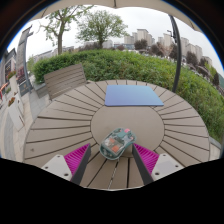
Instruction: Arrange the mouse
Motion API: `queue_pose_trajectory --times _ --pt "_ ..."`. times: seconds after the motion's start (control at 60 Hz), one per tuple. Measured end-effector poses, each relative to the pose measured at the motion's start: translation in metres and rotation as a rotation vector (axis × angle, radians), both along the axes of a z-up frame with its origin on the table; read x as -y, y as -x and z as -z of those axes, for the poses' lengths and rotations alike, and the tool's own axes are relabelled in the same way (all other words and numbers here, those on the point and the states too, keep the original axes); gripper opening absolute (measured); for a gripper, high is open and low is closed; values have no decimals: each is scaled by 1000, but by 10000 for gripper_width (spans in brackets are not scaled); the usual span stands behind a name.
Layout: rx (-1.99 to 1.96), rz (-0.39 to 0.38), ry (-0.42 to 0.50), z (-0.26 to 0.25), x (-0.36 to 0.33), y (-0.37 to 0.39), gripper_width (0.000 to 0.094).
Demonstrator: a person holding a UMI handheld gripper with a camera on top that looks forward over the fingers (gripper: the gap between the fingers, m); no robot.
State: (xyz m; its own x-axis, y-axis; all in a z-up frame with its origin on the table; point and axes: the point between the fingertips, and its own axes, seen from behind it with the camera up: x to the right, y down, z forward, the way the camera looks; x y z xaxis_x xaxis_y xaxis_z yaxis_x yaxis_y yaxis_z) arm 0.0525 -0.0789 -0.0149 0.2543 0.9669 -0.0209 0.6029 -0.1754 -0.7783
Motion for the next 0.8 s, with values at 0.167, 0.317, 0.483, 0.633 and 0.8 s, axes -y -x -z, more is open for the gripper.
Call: queue_pose_trajectory --times 0.167,0.317,0.483,0.633,0.8 --pt "-5 -12 19 0 -3 26 859" --pt "0 -40 12 0 -4 43 858" --pt "6 -61 8 0 -3 52 830" --pt "25 -82 4 3 -10 53 428" --pt "58 -151 29 -13 -10 59 421"
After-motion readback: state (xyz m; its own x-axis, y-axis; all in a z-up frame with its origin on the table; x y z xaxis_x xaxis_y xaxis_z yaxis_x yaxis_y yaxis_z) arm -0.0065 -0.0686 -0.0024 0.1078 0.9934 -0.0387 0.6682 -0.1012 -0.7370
